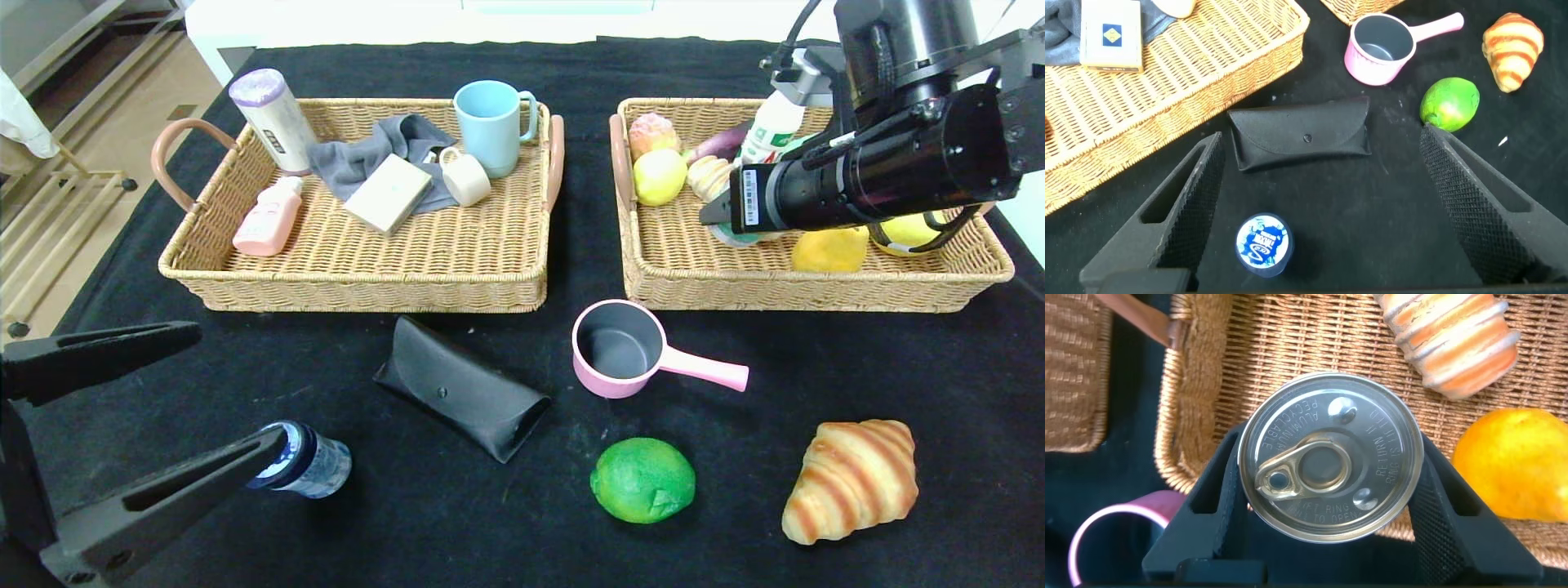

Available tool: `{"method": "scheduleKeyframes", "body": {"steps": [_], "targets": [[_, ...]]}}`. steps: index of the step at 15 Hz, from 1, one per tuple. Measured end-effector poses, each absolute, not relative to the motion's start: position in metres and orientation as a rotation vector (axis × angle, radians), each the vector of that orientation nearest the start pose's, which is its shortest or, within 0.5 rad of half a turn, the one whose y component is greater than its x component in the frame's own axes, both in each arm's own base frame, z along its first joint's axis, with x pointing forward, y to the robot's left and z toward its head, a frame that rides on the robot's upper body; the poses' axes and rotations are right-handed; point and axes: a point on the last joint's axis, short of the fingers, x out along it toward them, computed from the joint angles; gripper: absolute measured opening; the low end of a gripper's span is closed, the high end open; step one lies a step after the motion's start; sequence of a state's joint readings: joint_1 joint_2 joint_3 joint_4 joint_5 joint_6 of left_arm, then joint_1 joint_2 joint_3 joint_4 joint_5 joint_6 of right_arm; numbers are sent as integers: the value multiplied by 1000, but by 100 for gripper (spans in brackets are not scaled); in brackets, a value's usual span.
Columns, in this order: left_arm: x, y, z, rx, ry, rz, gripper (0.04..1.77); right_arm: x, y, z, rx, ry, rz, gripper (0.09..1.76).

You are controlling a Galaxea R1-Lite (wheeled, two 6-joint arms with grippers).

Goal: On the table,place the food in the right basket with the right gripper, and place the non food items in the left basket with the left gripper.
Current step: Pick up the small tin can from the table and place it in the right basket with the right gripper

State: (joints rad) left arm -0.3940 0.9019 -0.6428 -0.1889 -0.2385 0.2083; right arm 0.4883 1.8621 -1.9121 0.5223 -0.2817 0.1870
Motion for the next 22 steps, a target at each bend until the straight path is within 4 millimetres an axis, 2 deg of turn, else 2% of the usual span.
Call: {"method": "scheduleKeyframes", "body": {"steps": [8,16,22], "targets": [[93,-45,254,217,7,-640,172,326,166,313,6,446,149,116],[93,-44,254,223,2,-640,172,329,166,312,-6,439,146,116],[93,-45,253,224,7,-642,172,329,167,312,-5,429,132,143]]}}
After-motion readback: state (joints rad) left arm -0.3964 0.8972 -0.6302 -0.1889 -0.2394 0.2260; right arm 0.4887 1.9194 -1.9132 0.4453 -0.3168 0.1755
